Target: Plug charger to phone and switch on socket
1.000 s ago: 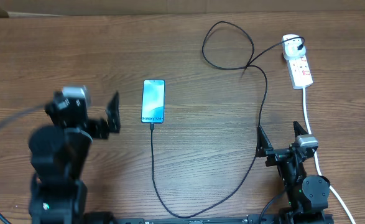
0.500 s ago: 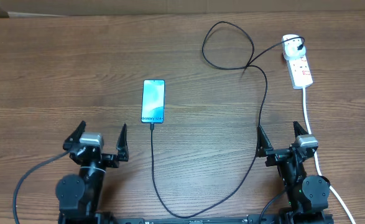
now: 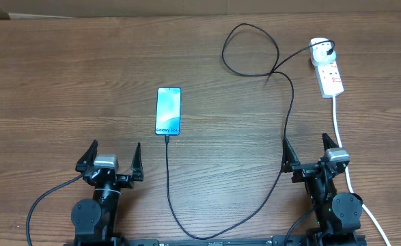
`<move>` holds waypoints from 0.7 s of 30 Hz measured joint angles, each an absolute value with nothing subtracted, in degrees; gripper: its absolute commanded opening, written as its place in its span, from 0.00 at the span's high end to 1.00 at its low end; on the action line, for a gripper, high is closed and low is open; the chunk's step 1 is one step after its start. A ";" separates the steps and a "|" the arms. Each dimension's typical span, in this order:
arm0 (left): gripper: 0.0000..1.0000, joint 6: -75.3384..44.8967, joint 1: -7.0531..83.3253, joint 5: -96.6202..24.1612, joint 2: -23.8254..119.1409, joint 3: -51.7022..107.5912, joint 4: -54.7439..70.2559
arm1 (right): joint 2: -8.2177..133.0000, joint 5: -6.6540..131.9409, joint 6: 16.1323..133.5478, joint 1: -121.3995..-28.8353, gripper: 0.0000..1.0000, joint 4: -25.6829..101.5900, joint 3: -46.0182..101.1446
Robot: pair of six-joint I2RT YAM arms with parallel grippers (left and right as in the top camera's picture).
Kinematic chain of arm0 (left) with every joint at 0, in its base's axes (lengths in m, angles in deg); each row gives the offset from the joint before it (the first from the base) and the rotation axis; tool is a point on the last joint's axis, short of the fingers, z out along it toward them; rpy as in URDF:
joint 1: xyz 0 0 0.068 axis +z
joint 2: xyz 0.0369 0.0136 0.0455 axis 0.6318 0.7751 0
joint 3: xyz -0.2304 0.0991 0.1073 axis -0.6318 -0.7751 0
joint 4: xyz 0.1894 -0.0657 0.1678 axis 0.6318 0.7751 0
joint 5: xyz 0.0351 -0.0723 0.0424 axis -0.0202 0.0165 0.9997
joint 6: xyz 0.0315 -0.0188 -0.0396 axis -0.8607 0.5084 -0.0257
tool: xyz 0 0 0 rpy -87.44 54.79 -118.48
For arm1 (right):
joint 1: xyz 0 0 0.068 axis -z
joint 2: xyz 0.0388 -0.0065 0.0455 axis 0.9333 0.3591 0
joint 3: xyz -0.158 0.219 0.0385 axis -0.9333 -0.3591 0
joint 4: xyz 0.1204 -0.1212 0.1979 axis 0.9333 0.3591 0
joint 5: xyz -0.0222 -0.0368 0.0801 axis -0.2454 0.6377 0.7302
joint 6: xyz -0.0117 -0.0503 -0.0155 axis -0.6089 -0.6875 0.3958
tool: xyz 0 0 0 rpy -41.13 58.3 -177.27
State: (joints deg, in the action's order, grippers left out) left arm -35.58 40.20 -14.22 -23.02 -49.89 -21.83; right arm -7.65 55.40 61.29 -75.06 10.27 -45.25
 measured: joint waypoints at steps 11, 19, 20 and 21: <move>0.00 -35.58 40.20 -13.89 -23.08 -50.98 -21.87 | -7.65 55.42 61.27 -75.04 0.00 10.32 -45.25; 0.00 -35.58 40.20 -13.89 -23.08 -50.98 -21.89 | -7.65 55.42 61.31 -75.04 0.00 10.32 -45.25; 0.01 -35.58 40.18 -13.89 -23.08 -50.98 -21.89 | -7.65 55.42 61.29 -75.06 0.00 10.32 -45.25; 0.00 -35.58 40.20 -13.89 -23.08 -50.98 -21.89 | -7.65 55.42 61.31 -75.06 0.00 10.32 -45.25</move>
